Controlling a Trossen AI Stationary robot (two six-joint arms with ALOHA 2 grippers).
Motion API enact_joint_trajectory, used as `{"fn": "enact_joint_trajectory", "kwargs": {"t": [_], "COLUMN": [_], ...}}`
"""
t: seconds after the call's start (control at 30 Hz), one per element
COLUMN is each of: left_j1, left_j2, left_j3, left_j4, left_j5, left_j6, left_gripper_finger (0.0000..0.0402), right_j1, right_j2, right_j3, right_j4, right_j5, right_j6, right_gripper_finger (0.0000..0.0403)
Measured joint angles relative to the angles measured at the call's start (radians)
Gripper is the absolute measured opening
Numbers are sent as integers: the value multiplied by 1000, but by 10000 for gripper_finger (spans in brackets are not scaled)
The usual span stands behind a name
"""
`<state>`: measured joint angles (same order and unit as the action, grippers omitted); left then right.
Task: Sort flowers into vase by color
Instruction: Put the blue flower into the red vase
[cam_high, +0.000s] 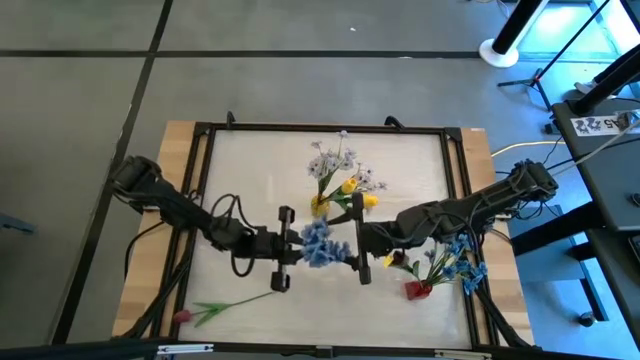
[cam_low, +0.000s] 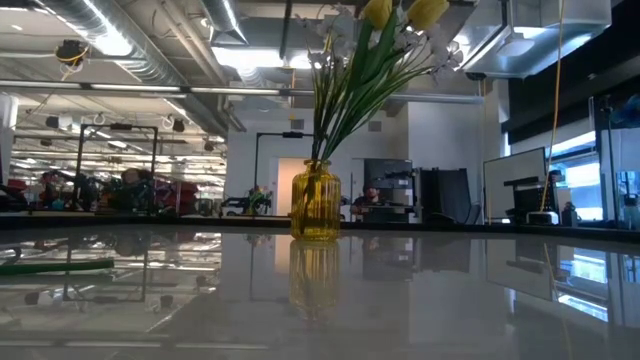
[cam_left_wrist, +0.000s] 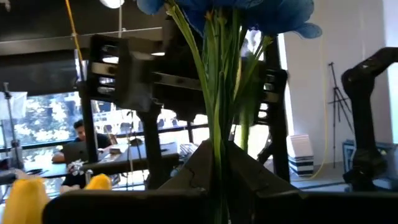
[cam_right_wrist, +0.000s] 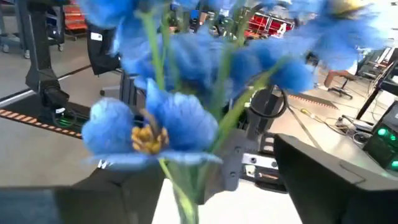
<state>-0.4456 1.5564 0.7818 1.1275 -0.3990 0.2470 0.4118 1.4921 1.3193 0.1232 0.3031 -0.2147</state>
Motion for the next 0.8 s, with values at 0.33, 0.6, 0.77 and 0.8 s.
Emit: {"fn": "enact_joint_trajectory", "kwargs": {"t": [0.33,0.6,0.77,0.8], "left_j1": [39,-7,-61,-72], "left_j2": [40,32,-60,-85], "left_j3": [0,0,0,0], "left_j4": [52,34,-117,-160], "left_j5": [7,-13,-37,-41], "left_j6": [0,76,72,57], "left_gripper_finger": [25,55,99,110], "right_j1": [0,0,0,1], "right_j2": [67,60,6,-14], "right_j3": [0,0,0,0], "right_j4": [55,46,-26,-54], "right_j5": [10,-32,-57,-48], "right_j6": [53,96,110,113], "right_gripper_finger": [244,59,21,22]}}
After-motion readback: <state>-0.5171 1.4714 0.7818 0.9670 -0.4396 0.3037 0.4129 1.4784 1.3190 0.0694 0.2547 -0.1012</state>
